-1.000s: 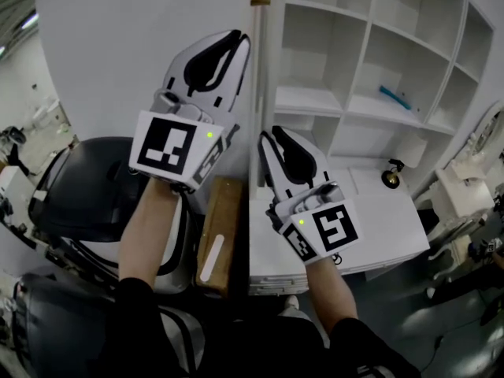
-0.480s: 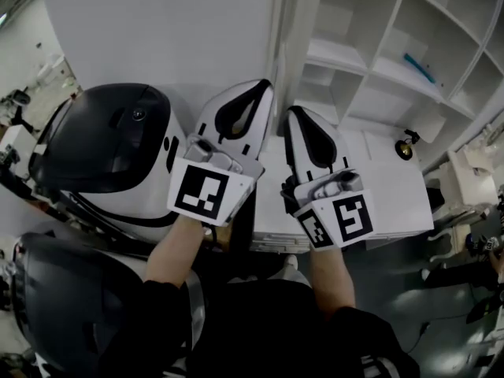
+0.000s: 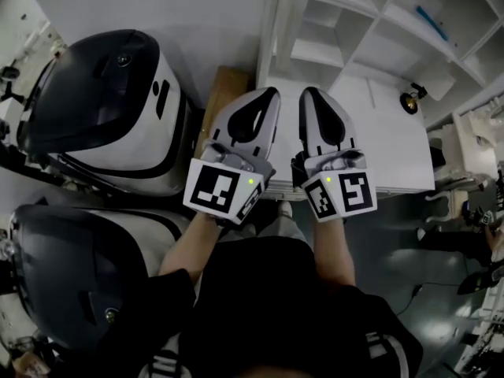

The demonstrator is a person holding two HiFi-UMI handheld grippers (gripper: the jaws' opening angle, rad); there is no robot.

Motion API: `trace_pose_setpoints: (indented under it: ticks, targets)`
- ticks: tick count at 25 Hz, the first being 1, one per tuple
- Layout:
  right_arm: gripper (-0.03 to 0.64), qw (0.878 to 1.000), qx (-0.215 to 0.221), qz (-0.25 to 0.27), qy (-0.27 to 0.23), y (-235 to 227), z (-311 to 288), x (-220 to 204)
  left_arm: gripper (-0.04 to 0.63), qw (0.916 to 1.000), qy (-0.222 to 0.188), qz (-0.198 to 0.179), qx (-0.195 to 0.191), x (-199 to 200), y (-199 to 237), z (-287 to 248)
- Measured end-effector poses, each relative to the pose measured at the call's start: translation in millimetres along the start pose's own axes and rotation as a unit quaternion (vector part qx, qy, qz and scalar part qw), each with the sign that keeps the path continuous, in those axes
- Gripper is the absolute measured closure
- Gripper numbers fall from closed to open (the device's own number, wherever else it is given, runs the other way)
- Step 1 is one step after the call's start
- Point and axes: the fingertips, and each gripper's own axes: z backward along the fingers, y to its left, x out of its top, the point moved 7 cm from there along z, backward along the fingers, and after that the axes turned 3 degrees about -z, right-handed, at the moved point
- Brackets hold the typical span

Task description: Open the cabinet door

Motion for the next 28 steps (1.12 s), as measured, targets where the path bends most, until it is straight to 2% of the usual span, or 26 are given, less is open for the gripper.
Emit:
trace_pose_setpoints:
  ticks: [3,8,12,18,28]
  targets:
    - [0.598,1.0,-0.007,0.005,0.022,5,9,-20,0.584,0.9993,0.028,0.013,0.021,-23,-5,9]
    - [0.598,0.997,-0.022,0.031,0.068,9,26,-44,0.584,0.996,0.068,0.008,0.056,-53,-15,15]
    - [0.598,0.994,-0.044,0.041,0.091,-3,42,-54,0.584,0.9937,0.097,0.016,0.054,-68,-28,17]
    - [0.598,0.993,-0.051,0.047,0.099,-8,50,-53,0.584,0.9937,0.098,0.031,0.044,-73,-39,15]
    - [0.598,0.993,-0.022,0.047,0.104,-1,32,-61,0.584,0.991,0.102,0.034,0.08,-80,-21,26]
